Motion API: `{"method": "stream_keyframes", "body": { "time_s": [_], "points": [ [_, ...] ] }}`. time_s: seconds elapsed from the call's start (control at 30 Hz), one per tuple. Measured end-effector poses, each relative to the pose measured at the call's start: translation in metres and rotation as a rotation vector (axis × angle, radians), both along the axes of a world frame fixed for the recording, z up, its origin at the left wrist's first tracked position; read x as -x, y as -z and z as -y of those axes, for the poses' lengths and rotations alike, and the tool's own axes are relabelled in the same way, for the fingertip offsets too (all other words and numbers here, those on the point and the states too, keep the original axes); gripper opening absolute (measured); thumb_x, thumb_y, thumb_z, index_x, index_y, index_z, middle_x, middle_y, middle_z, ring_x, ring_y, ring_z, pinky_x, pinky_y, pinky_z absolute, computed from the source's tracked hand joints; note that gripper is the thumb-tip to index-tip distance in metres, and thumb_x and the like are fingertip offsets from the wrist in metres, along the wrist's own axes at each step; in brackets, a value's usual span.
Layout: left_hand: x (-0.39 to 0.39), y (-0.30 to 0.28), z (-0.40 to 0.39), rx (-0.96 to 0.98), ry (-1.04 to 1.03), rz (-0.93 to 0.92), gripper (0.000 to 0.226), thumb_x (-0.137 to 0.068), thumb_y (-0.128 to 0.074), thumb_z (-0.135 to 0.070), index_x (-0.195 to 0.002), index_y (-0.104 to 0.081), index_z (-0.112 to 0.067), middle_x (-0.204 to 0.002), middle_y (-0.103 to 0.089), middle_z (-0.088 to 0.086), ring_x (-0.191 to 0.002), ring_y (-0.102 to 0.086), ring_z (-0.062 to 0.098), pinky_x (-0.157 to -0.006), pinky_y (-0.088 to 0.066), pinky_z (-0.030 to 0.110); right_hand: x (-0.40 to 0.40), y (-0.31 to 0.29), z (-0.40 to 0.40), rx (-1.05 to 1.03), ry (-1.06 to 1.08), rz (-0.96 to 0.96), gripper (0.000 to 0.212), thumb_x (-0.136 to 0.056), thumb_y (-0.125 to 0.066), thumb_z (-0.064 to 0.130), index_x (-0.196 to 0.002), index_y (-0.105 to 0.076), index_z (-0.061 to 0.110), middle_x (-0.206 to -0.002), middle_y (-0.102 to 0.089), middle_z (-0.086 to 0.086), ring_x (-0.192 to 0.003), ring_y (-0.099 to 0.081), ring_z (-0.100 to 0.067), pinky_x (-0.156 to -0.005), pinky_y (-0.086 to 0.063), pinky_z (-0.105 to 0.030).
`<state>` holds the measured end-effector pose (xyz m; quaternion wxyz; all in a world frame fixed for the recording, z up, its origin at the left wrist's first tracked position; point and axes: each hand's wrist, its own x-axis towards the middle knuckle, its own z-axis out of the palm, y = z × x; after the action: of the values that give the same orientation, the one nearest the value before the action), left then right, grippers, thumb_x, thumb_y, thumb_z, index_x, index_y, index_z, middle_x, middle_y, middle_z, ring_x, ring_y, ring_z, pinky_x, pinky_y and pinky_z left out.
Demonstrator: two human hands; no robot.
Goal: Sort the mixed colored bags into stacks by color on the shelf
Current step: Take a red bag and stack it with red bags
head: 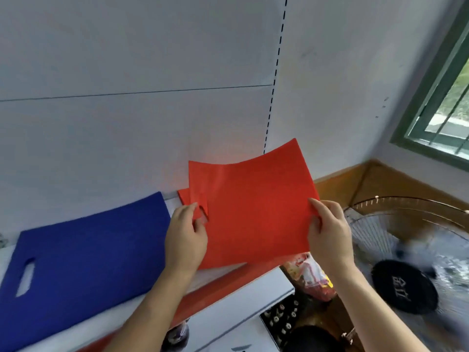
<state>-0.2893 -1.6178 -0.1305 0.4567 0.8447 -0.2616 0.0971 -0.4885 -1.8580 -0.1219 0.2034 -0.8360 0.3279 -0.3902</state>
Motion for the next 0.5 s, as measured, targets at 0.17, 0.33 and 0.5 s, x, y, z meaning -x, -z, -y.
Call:
{"method": "stream_keyframes", "body": {
  "time_s": [0.17,0.33,0.5],
  "points": [
    [-0.006,0.007,0.018,-0.186,-0.144,-0.014,0.046,-0.101,-0.056,-0.008,-0.147,-0.056,-0.009,-0.141,-0.059,0.005,-0.127,-0.056,0.025,-0.102,-0.051,0.04,-0.049,0.009,0.052,-0.004,-0.176,-0.069,0.047,-0.099,-0.055,0.004,-0.144,-0.062,0.015,-0.129,-0.059,0.001,-0.105,-0.06,-0.018,-0.094,-0.053,-0.035],
    [-0.008,0.017,0.037,-0.39,-0.303,-0.013,0.034,-0.1,-0.057,-0.016,-0.132,-0.064,-0.008,-0.125,-0.066,0.007,-0.112,-0.061,0.029,-0.086,-0.05,0.038,-0.082,0.02,0.085,-0.027,-0.308,-0.206,0.049,-0.097,-0.054,0.003,-0.144,-0.061,0.012,-0.137,-0.058,-0.003,-0.116,-0.062,-0.029,-0.099,-0.054,-0.043],
    [-0.002,0.02,0.046,-0.544,-0.383,0.046,0.017,-0.104,-0.05,-0.028,-0.098,-0.061,-0.016,-0.088,-0.057,-0.003,-0.087,-0.058,0.024,-0.069,-0.04,0.032,-0.094,0.031,0.098,-0.052,-0.328,-0.35,0.046,-0.098,-0.058,0.016,-0.144,-0.061,0.009,-0.139,-0.058,-0.011,-0.123,-0.058,-0.036,-0.103,-0.051,-0.049]
  ]
}}
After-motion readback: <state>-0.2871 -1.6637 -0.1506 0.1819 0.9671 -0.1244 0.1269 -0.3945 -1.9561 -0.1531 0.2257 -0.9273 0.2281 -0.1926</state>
